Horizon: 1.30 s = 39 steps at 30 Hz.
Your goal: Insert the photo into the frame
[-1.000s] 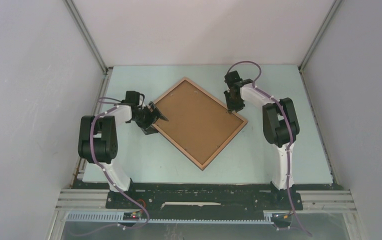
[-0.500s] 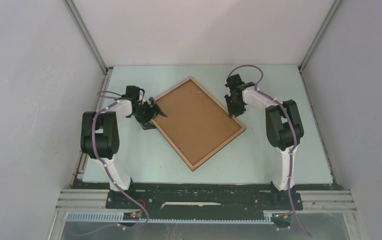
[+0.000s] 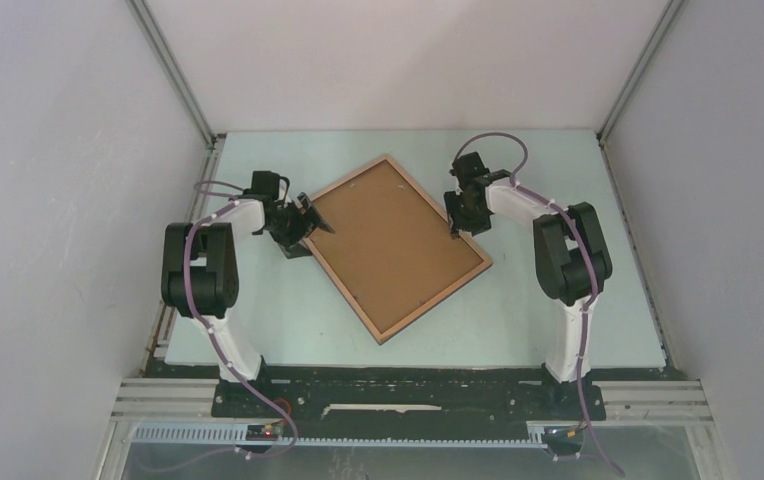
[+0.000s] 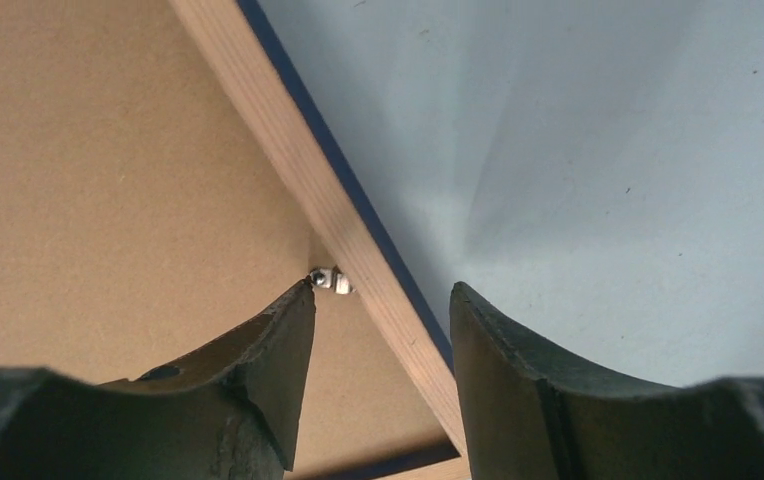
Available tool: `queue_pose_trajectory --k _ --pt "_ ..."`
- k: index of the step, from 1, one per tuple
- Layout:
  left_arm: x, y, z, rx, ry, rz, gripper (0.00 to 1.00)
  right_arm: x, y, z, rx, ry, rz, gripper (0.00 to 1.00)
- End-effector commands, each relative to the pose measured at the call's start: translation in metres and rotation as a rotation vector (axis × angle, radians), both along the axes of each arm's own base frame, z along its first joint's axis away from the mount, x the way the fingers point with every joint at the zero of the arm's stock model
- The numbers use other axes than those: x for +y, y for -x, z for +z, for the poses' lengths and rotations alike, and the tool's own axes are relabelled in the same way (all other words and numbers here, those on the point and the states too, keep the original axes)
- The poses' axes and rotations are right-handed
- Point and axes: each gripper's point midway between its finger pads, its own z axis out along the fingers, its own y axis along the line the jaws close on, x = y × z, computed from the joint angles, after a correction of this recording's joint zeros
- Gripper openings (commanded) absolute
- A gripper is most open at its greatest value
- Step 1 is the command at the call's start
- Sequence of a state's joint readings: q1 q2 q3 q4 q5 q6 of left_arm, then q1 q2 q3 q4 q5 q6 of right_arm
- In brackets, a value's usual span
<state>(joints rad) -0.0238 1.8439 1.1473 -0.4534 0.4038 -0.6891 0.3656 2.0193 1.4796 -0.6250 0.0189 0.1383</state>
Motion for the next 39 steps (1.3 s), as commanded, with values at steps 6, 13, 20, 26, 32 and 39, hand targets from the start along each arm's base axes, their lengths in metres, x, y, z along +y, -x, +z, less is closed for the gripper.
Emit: queue_pose_trajectory --k 6,13,20,26,32,39 --pt "-0.006 -0.013 0.007 -0.059 0.007 -0.031 0.88 -0.003 -0.015 0.003 -0.038 0.016 -0.029 0.49" --pt "-0.006 -0.014 0.007 -0.061 0.008 -0.032 0.88 0.000 -0.016 0.002 -0.034 -0.002 -0.019 0.49" --pt "-0.008 -0.014 0.010 -0.068 0.014 -0.040 0.88 0.001 -0.014 0.000 -0.038 0.009 0.014 0.23" --pt "0.003 -0.012 0.029 -0.141 -0.063 -0.080 0.92 0.004 -0.017 0.007 -0.049 -0.027 -0.004 0.19" --pt "0.009 0.031 0.036 -0.126 -0.070 0.036 0.95 0.001 -0.018 0.014 -0.048 -0.095 -0.062 0.46" --pt "-0.019 0.058 0.017 -0.132 0.000 0.043 0.95 0.001 -0.006 0.010 0.042 -0.237 -0.128 0.55"
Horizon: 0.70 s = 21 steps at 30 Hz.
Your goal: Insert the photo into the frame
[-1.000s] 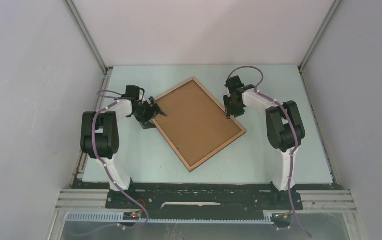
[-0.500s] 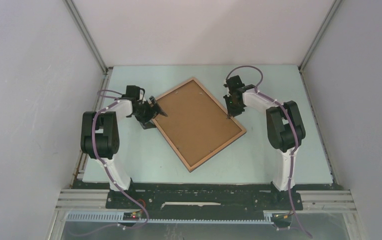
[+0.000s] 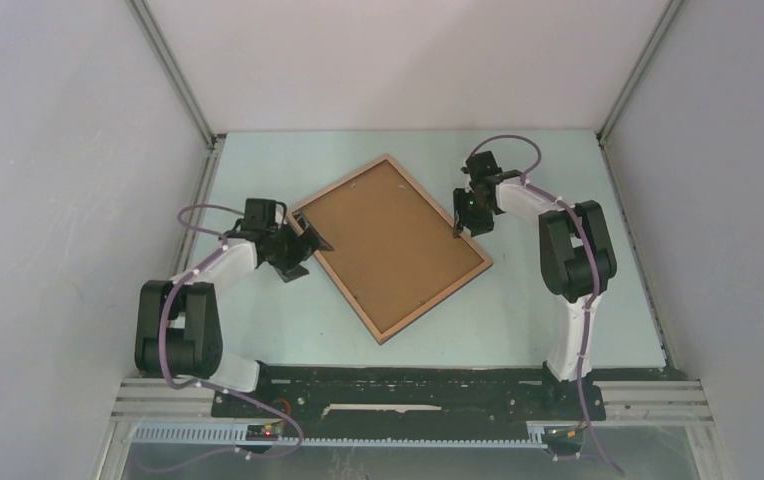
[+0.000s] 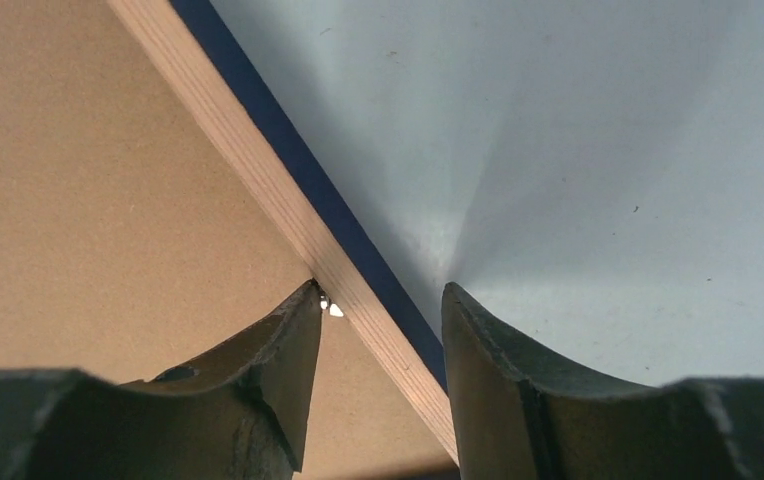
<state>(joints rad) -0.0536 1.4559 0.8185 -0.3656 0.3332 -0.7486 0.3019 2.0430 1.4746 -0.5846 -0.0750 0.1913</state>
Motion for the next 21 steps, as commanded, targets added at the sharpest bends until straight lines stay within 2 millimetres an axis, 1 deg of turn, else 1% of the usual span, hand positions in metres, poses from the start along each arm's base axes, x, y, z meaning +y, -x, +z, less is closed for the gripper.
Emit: queue_pose_trajectory --k 1,3,4,5,7,8,9,10,12,13,15,17,19,21 --pt "-0.027 -0.007 -0.013 0.007 0.049 -0.037 0.95 0.013 0.008 0.021 0.027 -0.179 -0.047 0.56" --pt "-0.036 -0.016 -0.016 0.030 0.064 -0.076 0.95 0.026 0.018 0.027 0.053 -0.270 -0.037 0.58" --pt "-0.035 -0.022 -0.016 0.038 0.045 -0.089 0.95 0.034 0.023 0.032 0.067 -0.324 -0.031 0.58" --pt "-0.033 -0.032 -0.012 0.026 0.011 -0.110 0.95 0.043 0.032 0.034 0.084 -0.370 -0.026 0.58" --pt "-0.027 -0.047 -0.008 0.037 -0.066 -0.157 0.96 0.058 0.047 0.038 0.102 -0.419 -0.036 0.58" --pt "-0.025 -0.053 -0.006 0.052 -0.086 -0.179 0.96 0.066 0.055 0.039 0.104 -0.418 -0.036 0.58" --pt "-0.028 -0.058 -0.009 0.071 -0.084 -0.203 0.96 0.077 0.064 0.041 0.096 -0.414 -0.010 0.58" --pt "-0.030 -0.064 -0.006 0.065 -0.085 -0.228 0.96 0.086 0.072 0.042 0.090 -0.394 0.014 0.59" --pt "-0.027 -0.074 -0.004 0.064 -0.127 -0.245 0.96 0.094 0.086 0.041 0.081 -0.325 0.033 0.60" --pt "-0.024 -0.077 -0.004 0.061 -0.147 -0.249 0.96 0.092 0.086 0.041 0.063 -0.285 0.028 0.62" --pt "-0.020 -0.079 -0.005 0.053 -0.172 -0.253 0.96 0.074 0.075 0.043 0.012 -0.200 -0.021 0.67" --pt "-0.017 -0.077 -0.008 0.050 -0.185 -0.256 0.96 0.056 0.056 0.049 -0.032 -0.145 -0.063 0.72" --pt "-0.020 -0.076 -0.009 0.055 -0.158 -0.259 0.96 0.039 0.031 0.056 -0.052 -0.095 -0.108 0.74" --pt "-0.023 -0.079 -0.007 0.055 -0.125 -0.250 0.96 0.029 0.001 0.056 -0.034 -0.062 -0.148 0.75"
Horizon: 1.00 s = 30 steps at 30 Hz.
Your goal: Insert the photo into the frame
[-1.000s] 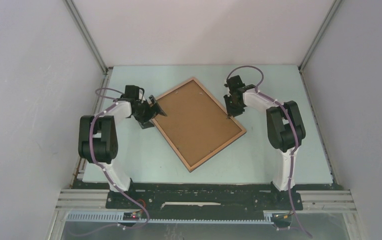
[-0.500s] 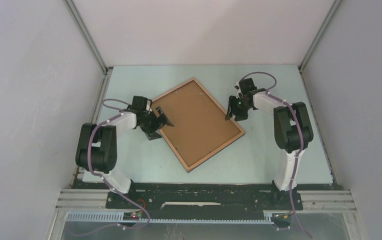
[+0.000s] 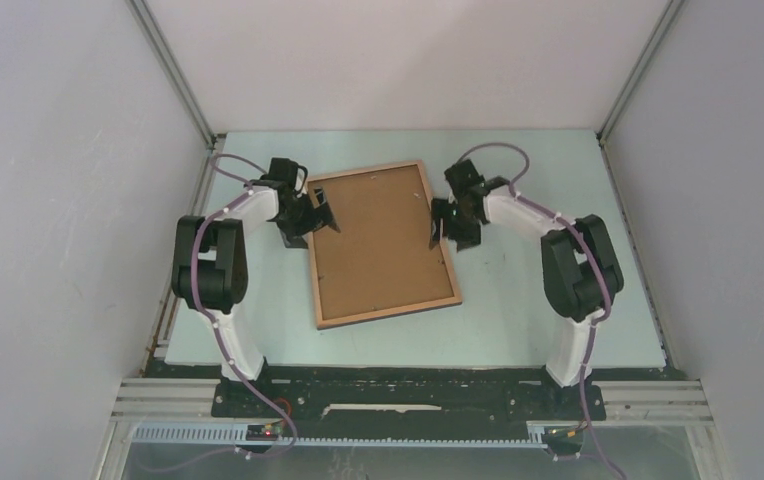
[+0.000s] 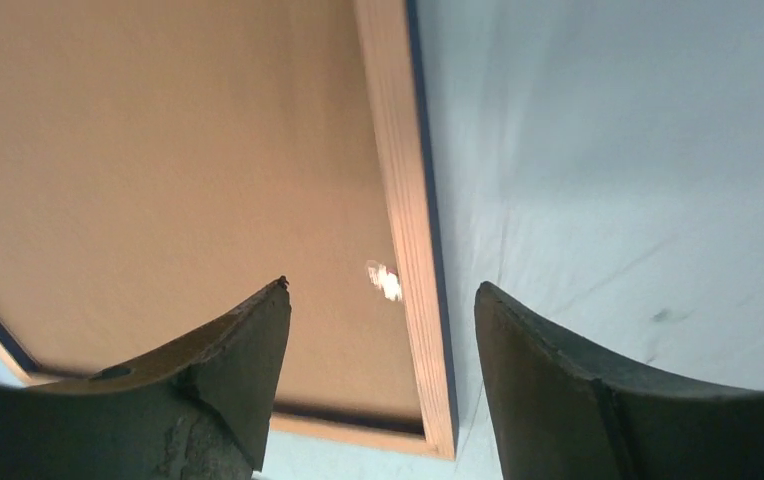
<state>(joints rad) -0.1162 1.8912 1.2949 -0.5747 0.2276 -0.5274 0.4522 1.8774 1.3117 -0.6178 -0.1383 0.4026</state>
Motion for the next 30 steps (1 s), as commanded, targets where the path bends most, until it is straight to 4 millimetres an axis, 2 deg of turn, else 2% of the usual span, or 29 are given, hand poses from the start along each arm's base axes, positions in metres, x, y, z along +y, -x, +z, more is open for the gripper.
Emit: queue_pose_trajectory --k 1,2,5,10,16,20,22,30 --pt "-0.019 -0.006 0.020 -0.021 0.090 -0.045 0.96 -0.027 -0.095 0.043 -0.132 0.053 -0.148 0.75" --pt "-0.019 -0.006 0.021 -0.020 0.102 -0.040 0.96 -0.021 -0.119 0.063 -0.171 0.037 -0.158 0.75" --pt "-0.012 -0.005 0.020 -0.015 0.104 -0.020 0.96 -0.008 -0.160 0.071 -0.218 0.041 -0.135 0.76" --pt "-0.015 -0.006 0.025 -0.027 0.141 -0.003 0.96 -0.001 -0.188 0.061 -0.242 0.059 -0.116 0.76" --pt "-0.019 -0.006 0.024 -0.018 0.169 0.001 0.96 0.019 -0.190 0.046 -0.279 0.064 -0.002 0.75" --pt "-0.022 -0.006 0.025 -0.023 0.195 0.008 0.96 0.028 -0.189 0.017 -0.263 0.104 0.047 0.74" --pt "-0.023 -0.006 0.026 -0.027 0.201 0.007 0.96 0.024 -0.191 0.004 -0.238 0.141 0.036 0.71" --pt "-0.022 -0.005 0.024 -0.026 0.192 0.014 0.96 0.019 -0.200 -0.007 -0.235 0.148 -0.014 0.63"
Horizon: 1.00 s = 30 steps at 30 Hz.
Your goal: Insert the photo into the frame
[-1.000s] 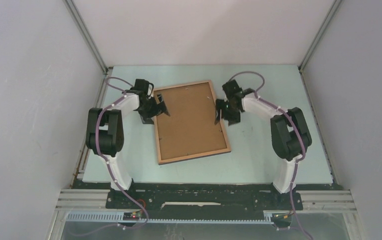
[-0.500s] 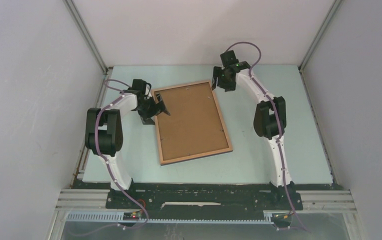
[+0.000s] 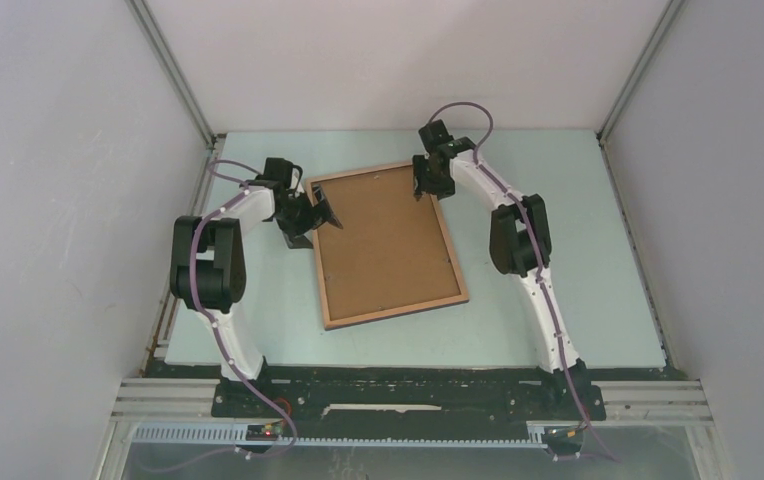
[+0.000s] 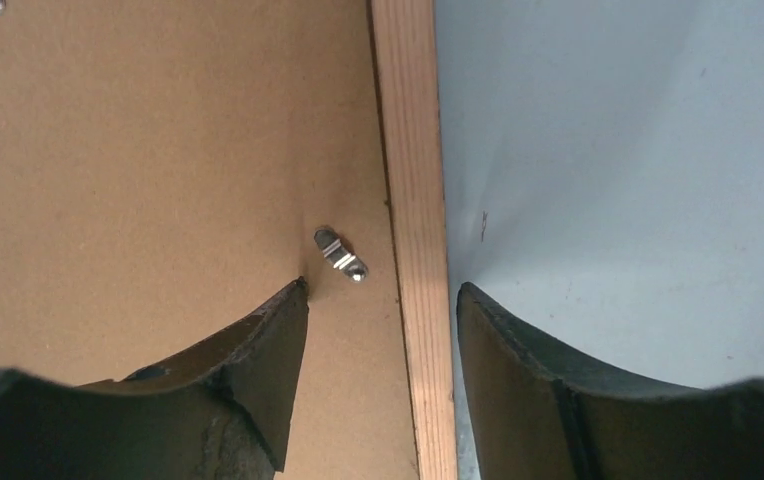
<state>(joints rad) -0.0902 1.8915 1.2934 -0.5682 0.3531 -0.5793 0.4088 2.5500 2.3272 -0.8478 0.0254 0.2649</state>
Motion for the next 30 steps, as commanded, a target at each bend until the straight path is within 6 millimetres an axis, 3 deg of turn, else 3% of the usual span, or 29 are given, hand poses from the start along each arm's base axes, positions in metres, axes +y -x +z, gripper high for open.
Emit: queue_pose_trajectory --k 1,8,19,27,30 --pt "-0.010 -0.006 0.015 -0.051 0.058 -0.004 0.96 -0.006 -0.014 0.009 -0.043 0.006 -0.024 0.62" --pt "-0.011 -0.005 0.015 -0.054 0.066 0.000 0.96 -0.002 -0.020 0.003 -0.048 -0.011 -0.034 0.56" --pt "-0.012 -0.004 0.016 -0.057 0.079 0.004 0.95 -0.001 -0.021 0.001 -0.052 -0.007 -0.042 0.62" --pt "-0.013 -0.003 0.014 -0.054 0.083 0.008 0.95 -0.002 -0.024 -0.002 -0.055 -0.004 -0.066 0.46" --pt "-0.013 -0.003 0.014 -0.053 0.083 0.008 0.95 -0.003 -0.025 -0.002 -0.051 -0.009 -0.080 0.34"
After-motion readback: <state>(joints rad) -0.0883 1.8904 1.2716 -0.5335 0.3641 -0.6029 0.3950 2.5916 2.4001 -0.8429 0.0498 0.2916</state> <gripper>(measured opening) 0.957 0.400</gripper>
